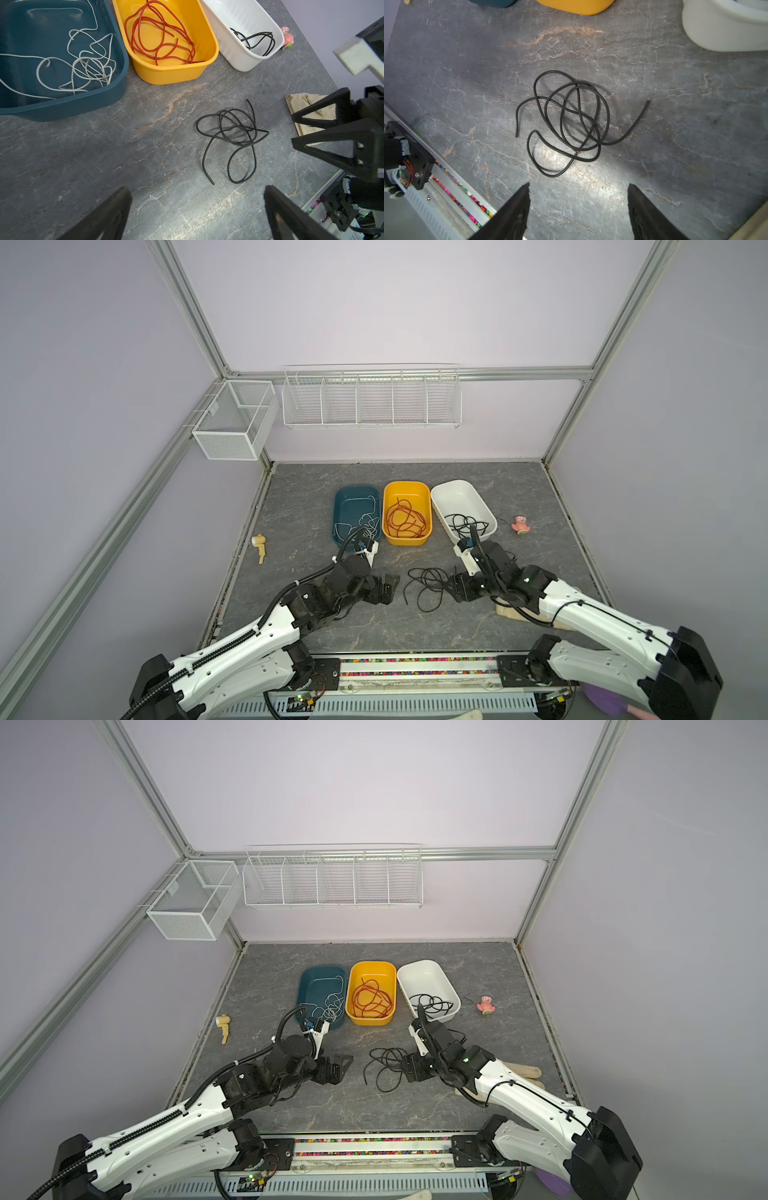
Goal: Untangle the cables
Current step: 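Grasp the remaining black cable with the right gripper and lift it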
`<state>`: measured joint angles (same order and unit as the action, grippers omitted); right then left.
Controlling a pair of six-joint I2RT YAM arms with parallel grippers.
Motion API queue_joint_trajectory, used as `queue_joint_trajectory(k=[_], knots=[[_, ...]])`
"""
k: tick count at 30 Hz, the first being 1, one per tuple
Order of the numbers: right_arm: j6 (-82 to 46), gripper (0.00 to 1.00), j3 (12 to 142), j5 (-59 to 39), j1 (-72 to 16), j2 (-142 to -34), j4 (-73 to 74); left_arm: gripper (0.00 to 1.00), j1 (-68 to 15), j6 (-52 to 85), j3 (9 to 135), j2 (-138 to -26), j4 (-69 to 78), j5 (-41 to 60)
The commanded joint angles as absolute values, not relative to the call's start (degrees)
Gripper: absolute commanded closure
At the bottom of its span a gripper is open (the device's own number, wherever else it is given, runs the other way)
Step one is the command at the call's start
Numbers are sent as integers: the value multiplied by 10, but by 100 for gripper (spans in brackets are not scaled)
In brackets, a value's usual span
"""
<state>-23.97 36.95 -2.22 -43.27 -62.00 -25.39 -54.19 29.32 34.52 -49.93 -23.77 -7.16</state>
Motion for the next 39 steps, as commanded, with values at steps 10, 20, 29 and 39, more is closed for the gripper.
queue_joint_trajectory(k=[10, 20, 29, 39], knots=[[-197, 42, 377, 18, -462, -715, -187, 0, -547, 311, 330, -507, -210, -47], [-190, 57, 391, 17, -468, -771, -163, 0, -547, 306, 327, -512, -206, -44], [-184, 93, 401, 7, -478, -781, -159, 0, -548, 307, 319, -520, -195, -34], [-186, 93, 424, -12, -495, -706, -193, 0, -548, 312, 309, -523, -181, -24]])
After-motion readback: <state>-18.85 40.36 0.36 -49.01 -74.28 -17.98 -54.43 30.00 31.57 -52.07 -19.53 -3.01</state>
